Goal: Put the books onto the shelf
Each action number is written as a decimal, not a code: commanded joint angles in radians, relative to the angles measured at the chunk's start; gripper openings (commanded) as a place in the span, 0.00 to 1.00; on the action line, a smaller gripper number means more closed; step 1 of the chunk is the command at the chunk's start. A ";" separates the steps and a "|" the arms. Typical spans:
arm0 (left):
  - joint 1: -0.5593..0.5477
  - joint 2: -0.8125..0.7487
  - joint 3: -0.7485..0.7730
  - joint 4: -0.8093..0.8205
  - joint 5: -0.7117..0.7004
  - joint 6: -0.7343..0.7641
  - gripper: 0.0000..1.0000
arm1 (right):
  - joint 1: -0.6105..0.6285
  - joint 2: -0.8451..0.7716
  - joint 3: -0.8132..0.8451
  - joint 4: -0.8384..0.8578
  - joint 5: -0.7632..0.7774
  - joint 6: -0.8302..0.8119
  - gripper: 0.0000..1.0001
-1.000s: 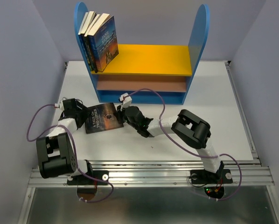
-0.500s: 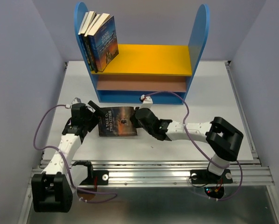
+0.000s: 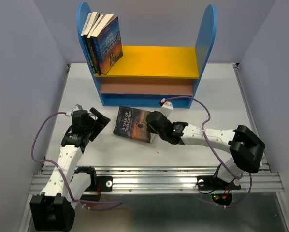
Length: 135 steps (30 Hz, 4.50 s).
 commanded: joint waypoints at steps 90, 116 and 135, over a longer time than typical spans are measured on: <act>-0.393 0.103 -0.298 0.998 0.017 -0.149 0.00 | -0.138 -0.074 -0.287 0.266 -0.684 0.416 0.72; -0.755 -0.161 0.123 0.863 -0.427 0.595 0.00 | -0.172 -0.726 -0.325 -0.306 0.225 0.151 1.00; -0.778 0.067 0.506 1.068 -0.484 0.895 0.00 | -0.172 -0.710 -0.261 0.007 -0.083 -0.329 1.00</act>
